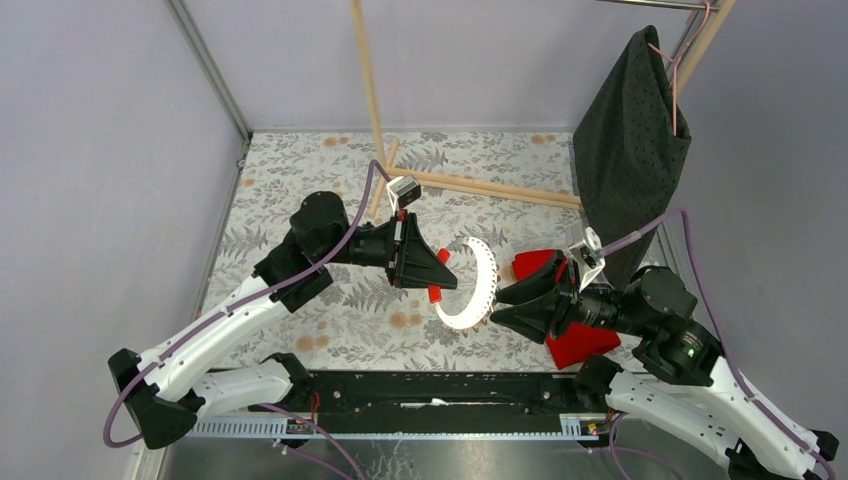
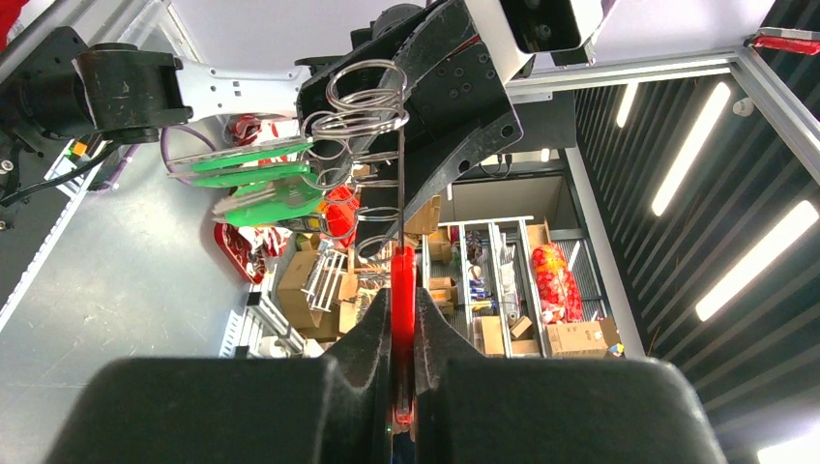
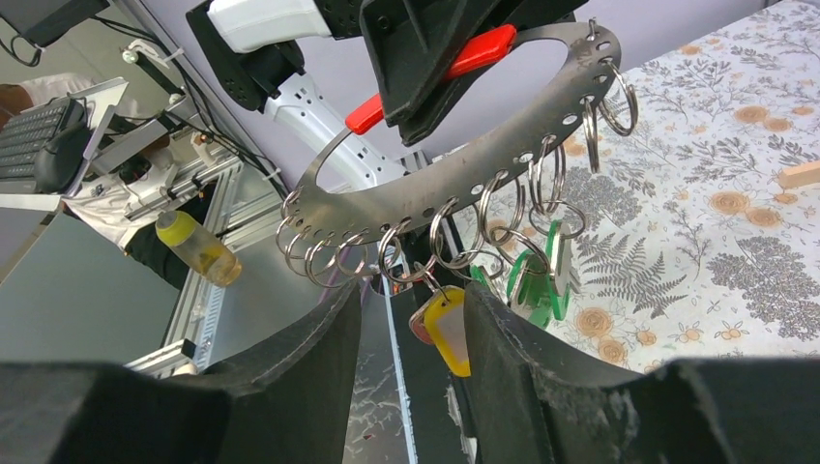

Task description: Remove the keys from the keyring

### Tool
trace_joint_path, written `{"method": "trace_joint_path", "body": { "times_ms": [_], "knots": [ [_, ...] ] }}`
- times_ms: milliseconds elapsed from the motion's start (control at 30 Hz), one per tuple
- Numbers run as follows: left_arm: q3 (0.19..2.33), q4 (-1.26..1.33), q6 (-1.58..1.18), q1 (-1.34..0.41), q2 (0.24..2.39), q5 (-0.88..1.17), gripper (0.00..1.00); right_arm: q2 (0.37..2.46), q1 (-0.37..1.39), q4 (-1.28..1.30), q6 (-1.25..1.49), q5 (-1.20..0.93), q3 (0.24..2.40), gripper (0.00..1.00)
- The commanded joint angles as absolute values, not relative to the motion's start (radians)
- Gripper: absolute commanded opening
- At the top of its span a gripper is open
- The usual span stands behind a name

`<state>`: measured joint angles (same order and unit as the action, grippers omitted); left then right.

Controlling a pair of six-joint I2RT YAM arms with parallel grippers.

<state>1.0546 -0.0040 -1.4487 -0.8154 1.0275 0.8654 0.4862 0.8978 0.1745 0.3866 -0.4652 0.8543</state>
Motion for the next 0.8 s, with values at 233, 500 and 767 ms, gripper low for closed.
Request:
{"method": "trace_joint_path", "body": {
  "times_ms": [233,500,767],
  "knots": [
    [1.112,0.064,-1.465,-0.825,0.997,0.840,0.00,0.479,0.902,0.110,0.413,-0.462,0.810,0.50],
    [1.115,0.064,-1.464,-0.828,1.007,0.835,0.00,0.467,0.902,0.076,0.409,-0.438,0.783,0.49],
    [1.116,0.069,-1.463,-0.831,1.015,0.830,0.00,0.478,0.901,0.019,0.432,-0.452,0.749,0.46]
  ]
}}
